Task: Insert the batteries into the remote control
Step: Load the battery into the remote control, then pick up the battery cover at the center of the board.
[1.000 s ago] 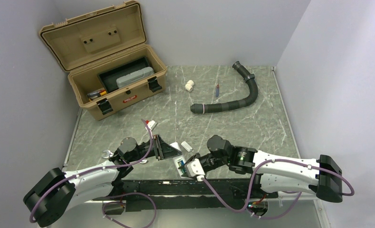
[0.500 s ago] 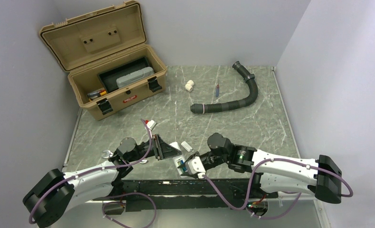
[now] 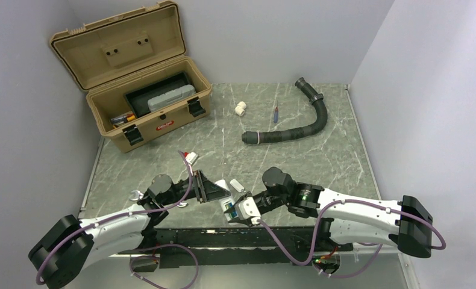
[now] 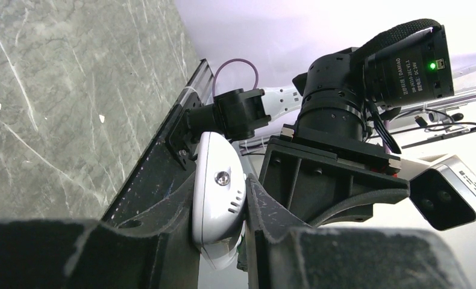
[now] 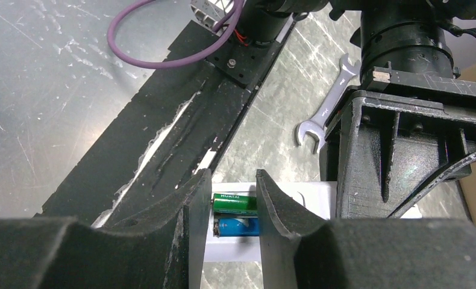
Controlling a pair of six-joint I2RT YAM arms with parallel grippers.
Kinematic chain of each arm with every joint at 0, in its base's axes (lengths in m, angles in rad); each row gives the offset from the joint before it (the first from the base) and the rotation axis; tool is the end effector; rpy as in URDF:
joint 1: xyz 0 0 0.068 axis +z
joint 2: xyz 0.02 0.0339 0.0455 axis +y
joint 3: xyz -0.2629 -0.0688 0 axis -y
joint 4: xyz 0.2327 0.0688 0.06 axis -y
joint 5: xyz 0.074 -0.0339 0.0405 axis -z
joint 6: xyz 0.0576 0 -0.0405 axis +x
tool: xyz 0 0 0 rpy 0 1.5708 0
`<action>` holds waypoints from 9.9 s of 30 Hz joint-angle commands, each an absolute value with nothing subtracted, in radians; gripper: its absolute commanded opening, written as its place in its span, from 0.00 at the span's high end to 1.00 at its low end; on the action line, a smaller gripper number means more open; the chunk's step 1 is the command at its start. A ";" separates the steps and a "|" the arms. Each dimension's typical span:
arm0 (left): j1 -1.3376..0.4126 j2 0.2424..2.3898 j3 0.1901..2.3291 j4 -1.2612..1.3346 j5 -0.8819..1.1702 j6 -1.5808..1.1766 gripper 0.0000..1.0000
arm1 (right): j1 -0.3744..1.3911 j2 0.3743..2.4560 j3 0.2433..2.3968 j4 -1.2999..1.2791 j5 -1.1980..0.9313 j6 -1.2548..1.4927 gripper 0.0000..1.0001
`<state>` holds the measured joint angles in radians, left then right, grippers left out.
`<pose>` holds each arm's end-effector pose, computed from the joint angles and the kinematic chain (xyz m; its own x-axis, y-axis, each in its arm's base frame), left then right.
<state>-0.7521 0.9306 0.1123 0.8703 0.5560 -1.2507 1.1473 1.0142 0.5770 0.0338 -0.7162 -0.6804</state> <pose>0.1169 -0.1510 0.2019 -0.9042 -0.2581 -0.3403 0.3397 0.0482 -0.9393 0.0581 0.2210 0.2464 0.4633 -0.1269 -0.8771 -0.8289 -0.4121 -0.3783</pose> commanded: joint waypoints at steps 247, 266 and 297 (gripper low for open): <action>-0.778 0.829 0.152 0.718 0.442 -1.175 1.00 | 1.118 0.890 0.463 0.140 -0.271 0.643 0.60; -0.774 0.623 0.180 0.217 0.268 -1.024 1.00 | 1.091 0.742 0.512 -0.139 0.144 0.575 0.31; -0.621 0.448 0.079 0.123 0.353 -1.061 1.00 | 1.023 1.488 0.733 -0.052 0.117 0.160 0.41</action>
<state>-0.6273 0.4450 0.0677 0.0631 0.3286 -1.0618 1.0294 1.4605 0.6880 -0.0879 0.1211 0.1921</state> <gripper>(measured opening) 0.300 0.609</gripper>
